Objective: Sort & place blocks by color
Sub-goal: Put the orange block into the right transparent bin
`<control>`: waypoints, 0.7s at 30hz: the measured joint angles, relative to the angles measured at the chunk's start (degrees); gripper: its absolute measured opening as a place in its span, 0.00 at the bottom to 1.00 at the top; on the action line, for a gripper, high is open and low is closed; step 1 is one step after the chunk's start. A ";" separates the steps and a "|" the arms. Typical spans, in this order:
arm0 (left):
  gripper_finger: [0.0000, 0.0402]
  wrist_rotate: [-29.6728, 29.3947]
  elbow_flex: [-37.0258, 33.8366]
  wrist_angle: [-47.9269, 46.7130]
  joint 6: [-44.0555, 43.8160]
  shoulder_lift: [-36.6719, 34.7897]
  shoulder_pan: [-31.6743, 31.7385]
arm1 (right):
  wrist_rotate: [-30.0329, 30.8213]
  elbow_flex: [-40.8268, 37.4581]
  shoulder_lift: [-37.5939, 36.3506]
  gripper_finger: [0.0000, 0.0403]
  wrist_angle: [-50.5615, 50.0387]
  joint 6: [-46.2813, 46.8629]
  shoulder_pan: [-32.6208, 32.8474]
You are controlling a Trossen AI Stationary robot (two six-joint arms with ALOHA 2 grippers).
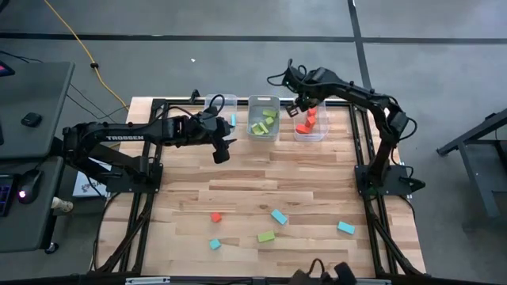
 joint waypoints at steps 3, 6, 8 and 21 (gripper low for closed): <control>0.51 0.02 -0.02 0.01 -1.93 0.00 0.00 | -1.28 0.00 0.98 0.11 1.09 -3.65 -2.12; 0.51 0.22 -0.02 0.01 -2.34 0.00 -0.04 | -3.22 -0.04 3.05 0.10 2.82 -6.55 -3.59; 0.51 0.24 -0.02 0.02 -3.68 0.00 -0.04 | -4.45 -0.07 4.44 0.11 3.38 -7.68 -4.37; 0.51 0.26 -0.04 0.01 -5.23 0.00 -0.04 | -9.37 -0.09 10.48 0.15 3.72 -12.50 -6.93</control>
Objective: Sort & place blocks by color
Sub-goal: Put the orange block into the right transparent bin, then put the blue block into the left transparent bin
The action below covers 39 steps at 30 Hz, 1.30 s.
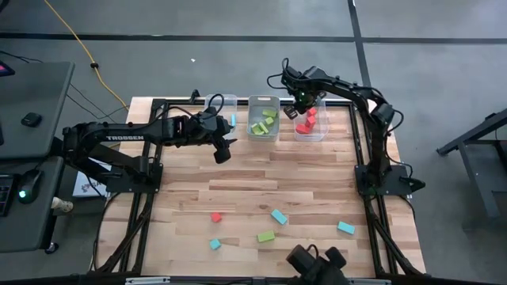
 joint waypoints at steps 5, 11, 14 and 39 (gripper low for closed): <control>0.51 0.00 0.00 -0.06 0.01 0.00 0.00 | -1.45 0.00 0.96 0.23 -0.29 -1.57 -0.29; 0.51 0.00 0.00 -0.28 0.18 0.00 0.00 | -1.67 0.00 1.07 0.36 -0.49 -1.39 -0.20; 0.51 0.00 0.00 -0.98 0.18 0.02 0.00 | -1.76 0.00 1.07 0.43 -1.11 -0.10 -0.20; 0.50 -0.22 -0.02 -5.63 4.76 0.02 0.04 | -1.07 0.04 -21.83 0.47 -7.02 24.79 19.55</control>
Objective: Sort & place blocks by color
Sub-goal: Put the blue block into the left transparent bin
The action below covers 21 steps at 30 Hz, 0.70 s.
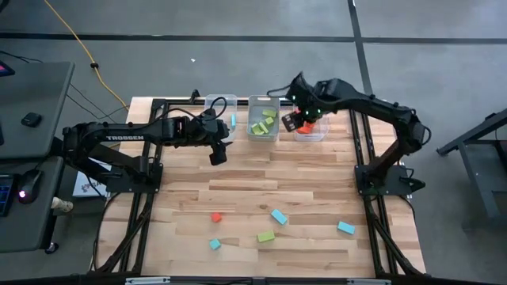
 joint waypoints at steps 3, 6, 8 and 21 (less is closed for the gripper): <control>0.51 0.00 0.00 -0.03 0.01 0.00 0.00 | 2.07 0.00 -0.36 0.47 -2.10 4.35 4.74; 0.51 0.00 0.00 -0.14 0.02 0.00 0.00 | 2.17 0.00 -0.17 0.47 -5.47 6.19 9.26; 0.51 0.00 0.00 -0.14 0.65 0.00 0.00 | 1.98 0.02 0.30 0.47 -7.46 7.23 12.12; 0.51 0.02 0.00 -0.14 -0.28 0.00 0.00 | -5.25 0.02 0.06 0.51 -16.59 11.55 24.15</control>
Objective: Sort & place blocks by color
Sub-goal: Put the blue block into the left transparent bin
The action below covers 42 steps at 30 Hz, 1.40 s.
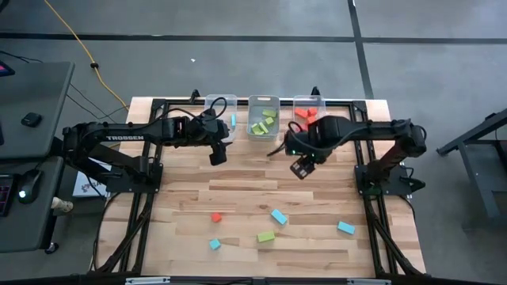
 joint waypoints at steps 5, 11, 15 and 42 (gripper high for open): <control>0.50 0.00 0.00 0.00 -1.26 0.00 0.00 | -0.79 0.00 0.00 0.52 -0.14 2.66 5.67; 0.50 0.00 0.00 0.01 -3.35 0.00 0.00 | 2.31 0.00 -0.23 0.52 -0.10 6.06 13.19; 0.50 0.02 0.00 0.02 -4.78 0.00 0.00 | 5.57 0.00 -1.54 0.52 -0.11 9.94 17.03; 0.51 0.36 0.00 0.07 -12.79 0.02 -0.04 | -8.60 -40.07 -23.80 0.53 26.48 33.46 32.22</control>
